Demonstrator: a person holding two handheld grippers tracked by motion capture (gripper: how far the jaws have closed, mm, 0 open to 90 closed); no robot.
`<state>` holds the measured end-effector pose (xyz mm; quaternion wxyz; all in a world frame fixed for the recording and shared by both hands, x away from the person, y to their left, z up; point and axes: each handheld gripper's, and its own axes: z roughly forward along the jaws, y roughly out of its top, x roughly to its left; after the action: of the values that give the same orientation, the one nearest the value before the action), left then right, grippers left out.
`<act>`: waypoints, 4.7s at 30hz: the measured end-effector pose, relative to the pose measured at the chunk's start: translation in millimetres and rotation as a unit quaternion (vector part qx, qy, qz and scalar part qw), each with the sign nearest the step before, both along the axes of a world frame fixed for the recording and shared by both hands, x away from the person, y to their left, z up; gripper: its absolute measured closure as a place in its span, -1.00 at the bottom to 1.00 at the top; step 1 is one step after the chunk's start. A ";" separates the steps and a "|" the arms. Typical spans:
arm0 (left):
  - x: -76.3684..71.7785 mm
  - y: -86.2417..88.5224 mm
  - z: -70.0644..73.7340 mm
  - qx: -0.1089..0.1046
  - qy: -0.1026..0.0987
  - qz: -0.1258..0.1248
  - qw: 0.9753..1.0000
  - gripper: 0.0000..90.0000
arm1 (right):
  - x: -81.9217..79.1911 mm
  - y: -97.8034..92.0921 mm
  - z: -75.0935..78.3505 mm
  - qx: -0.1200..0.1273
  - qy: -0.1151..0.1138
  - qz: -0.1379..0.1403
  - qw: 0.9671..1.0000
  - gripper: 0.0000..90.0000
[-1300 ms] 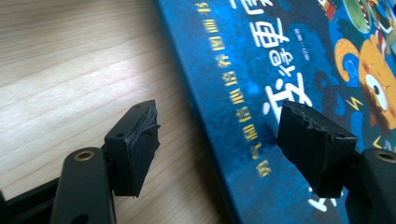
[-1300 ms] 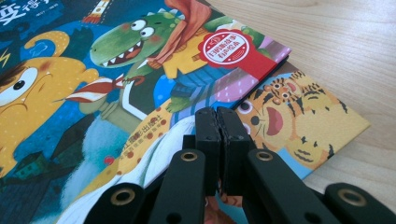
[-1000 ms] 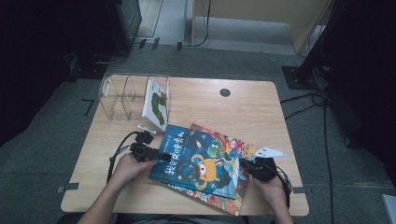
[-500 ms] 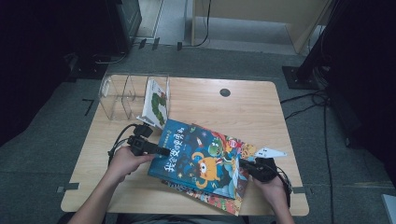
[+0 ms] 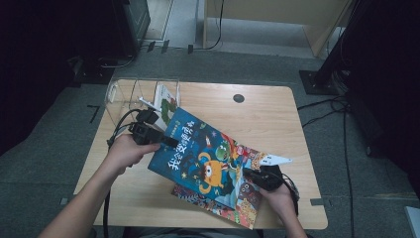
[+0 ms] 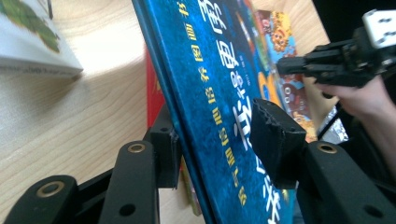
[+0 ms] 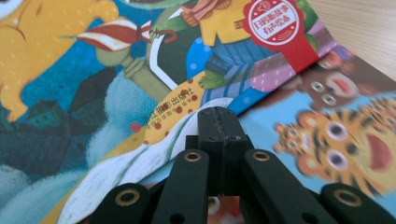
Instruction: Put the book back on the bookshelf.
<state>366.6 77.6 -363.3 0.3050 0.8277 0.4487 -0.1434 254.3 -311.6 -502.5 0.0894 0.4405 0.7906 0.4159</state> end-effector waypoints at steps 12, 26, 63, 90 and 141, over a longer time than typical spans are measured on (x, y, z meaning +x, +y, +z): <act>17.9 -22.0 56.4 0.027 0.006 -0.042 0.999 0.60 | 18.2 52.8 1.8 -0.027 -0.023 0.051 0.998 0.97; 32.9 -18.0 80.7 0.012 0.065 -0.061 0.996 0.83 | 22.9 42.4 11.2 -0.029 -0.040 0.046 0.998 0.69; -27.8 182.1 87.1 -0.001 0.060 0.145 0.988 0.78 | 51.4 55.9 0.5 -0.046 -0.054 0.049 0.996 0.12; 7.5 242.6 111.8 0.044 0.046 0.253 0.965 0.80 | 49.4 58.7 0.3 -0.061 -0.064 0.049 0.995 0.10; 140.5 236.0 91.3 0.042 0.036 0.270 0.961 0.77 | 24.7 48.1 0.1 -0.070 -0.069 0.027 0.995 0.11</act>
<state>507.1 313.5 -272.0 0.2813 0.6821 0.6717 -0.0665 279.0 -263.5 -502.4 0.1632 0.3818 0.8214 0.3910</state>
